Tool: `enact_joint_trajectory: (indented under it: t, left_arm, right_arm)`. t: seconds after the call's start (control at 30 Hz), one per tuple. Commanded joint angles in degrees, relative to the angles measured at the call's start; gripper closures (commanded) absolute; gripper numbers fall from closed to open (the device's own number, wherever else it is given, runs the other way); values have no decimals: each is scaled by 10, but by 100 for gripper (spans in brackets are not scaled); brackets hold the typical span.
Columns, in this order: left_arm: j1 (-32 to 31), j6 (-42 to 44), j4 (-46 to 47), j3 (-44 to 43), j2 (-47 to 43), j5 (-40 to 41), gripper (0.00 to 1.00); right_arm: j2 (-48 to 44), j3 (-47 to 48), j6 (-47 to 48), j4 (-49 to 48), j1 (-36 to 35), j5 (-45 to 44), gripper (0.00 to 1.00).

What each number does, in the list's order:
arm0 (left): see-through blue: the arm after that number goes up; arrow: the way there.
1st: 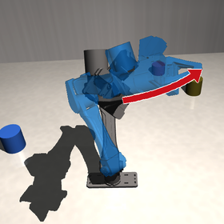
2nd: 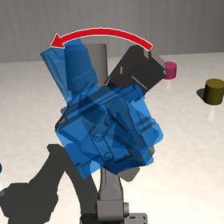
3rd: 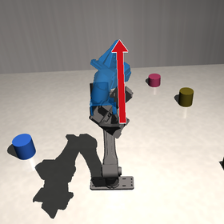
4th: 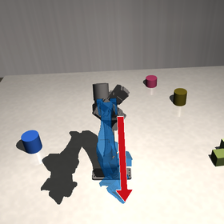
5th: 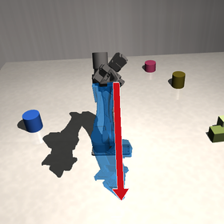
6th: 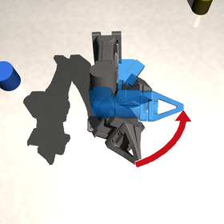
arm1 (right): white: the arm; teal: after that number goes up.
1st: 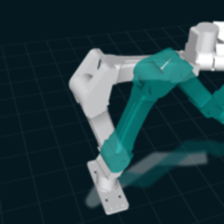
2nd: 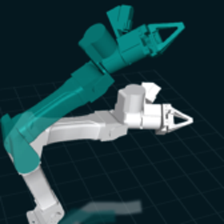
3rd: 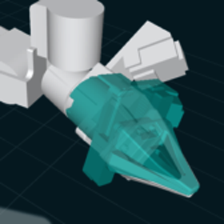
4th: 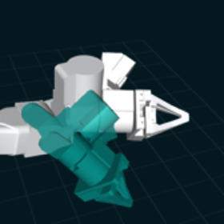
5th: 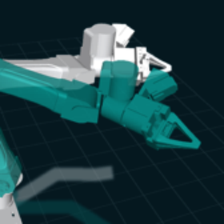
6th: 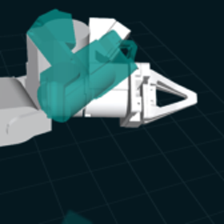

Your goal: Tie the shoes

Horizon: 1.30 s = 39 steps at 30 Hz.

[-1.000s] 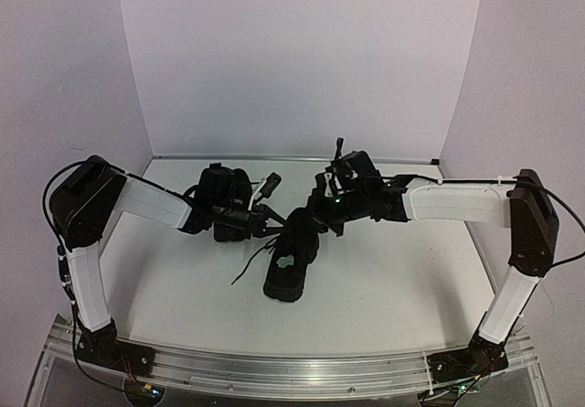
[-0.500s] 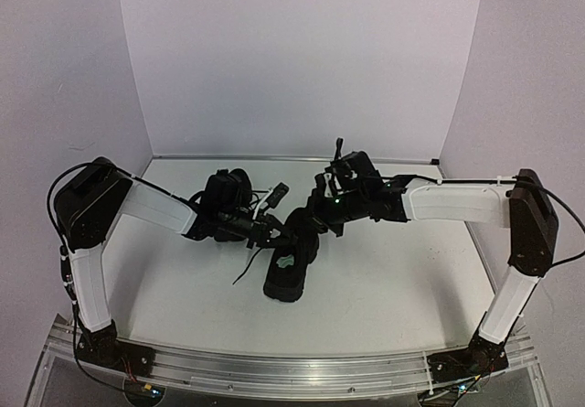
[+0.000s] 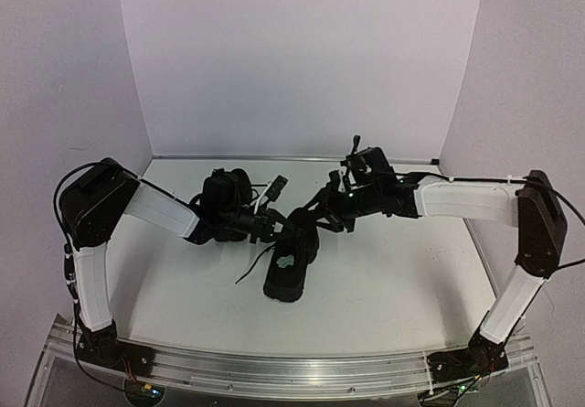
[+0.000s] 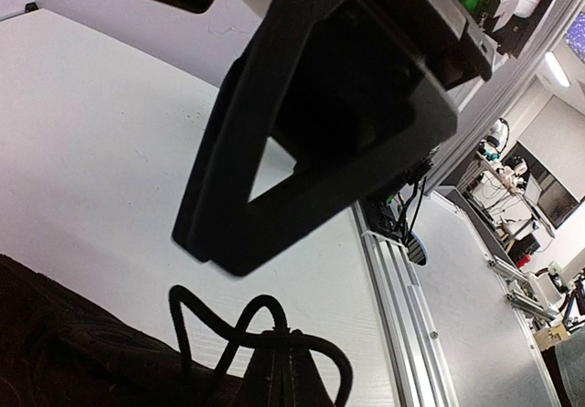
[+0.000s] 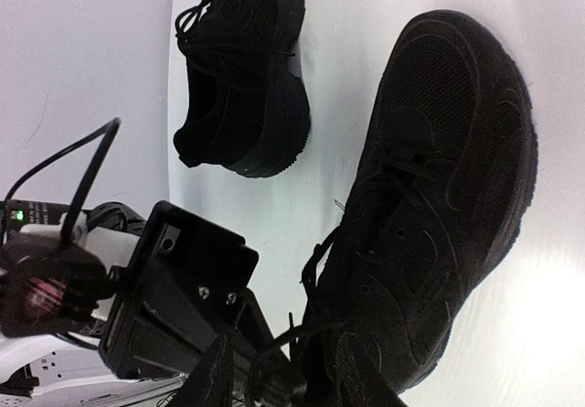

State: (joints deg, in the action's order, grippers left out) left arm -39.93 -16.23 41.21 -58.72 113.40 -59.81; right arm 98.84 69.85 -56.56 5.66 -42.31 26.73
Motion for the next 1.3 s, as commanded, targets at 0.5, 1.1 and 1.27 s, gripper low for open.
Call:
enact_joint_trajectory:
  t: [0.5,1.1,1.27]
  left_arm:
    - [4,-48,82,2,16,-3,100]
    - [4,-42,73,1,15,-2,100]
    - [4,-39,70,0,15,-4,100]
  right_arm:
    - [-30,-59,-43,-39,3,45,67]
    - [13,-33,-61,-69,3,58,74]
    - [18,-32,-63,-72,3,61,81]
